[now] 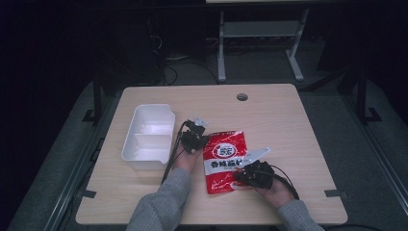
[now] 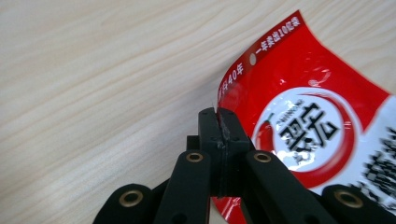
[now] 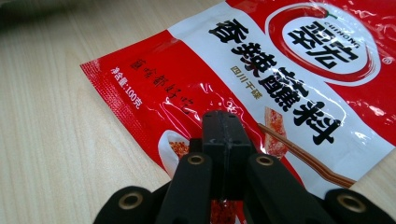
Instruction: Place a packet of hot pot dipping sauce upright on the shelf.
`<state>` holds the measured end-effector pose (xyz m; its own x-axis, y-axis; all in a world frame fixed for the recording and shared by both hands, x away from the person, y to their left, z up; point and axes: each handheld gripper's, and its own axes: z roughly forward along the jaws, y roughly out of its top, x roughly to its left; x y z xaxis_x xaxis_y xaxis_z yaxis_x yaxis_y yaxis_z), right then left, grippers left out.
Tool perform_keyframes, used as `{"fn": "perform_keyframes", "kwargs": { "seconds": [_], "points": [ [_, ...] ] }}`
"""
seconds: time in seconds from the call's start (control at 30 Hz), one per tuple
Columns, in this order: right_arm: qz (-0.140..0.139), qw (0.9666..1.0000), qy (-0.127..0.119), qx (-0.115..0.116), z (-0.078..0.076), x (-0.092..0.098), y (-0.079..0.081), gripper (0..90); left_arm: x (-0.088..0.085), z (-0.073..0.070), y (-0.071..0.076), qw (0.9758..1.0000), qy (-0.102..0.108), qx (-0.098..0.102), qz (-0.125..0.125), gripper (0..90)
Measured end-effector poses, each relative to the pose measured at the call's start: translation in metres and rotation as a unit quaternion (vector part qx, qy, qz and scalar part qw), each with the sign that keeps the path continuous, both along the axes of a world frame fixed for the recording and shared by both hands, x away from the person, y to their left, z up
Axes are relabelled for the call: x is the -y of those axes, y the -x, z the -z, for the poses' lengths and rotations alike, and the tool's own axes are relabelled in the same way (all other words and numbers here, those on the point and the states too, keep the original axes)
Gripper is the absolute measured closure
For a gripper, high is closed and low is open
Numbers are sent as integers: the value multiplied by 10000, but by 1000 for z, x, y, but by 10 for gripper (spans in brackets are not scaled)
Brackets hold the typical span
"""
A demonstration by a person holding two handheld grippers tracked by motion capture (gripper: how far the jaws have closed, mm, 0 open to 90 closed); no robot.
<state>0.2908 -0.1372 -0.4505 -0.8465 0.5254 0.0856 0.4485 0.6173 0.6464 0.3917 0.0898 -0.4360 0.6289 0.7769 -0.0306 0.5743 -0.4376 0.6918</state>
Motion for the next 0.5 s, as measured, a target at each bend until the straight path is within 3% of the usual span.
{"fn": "perform_keyframes", "kwargs": {
  "seconds": [0.1,0.3,0.5],
  "points": [
    [19,9999,-66,-94,0,1,-2,895,1,-10,8,9998,4,152,122,900],
    [44,9997,-136,-195,-4,8,-5,773,4,-23,26,9981,-173,455,379,900],
    [435,9985,-326,-84,-14,27,-17,627,-2,-32,38,9965,-138,630,530,900]
  ]
}}
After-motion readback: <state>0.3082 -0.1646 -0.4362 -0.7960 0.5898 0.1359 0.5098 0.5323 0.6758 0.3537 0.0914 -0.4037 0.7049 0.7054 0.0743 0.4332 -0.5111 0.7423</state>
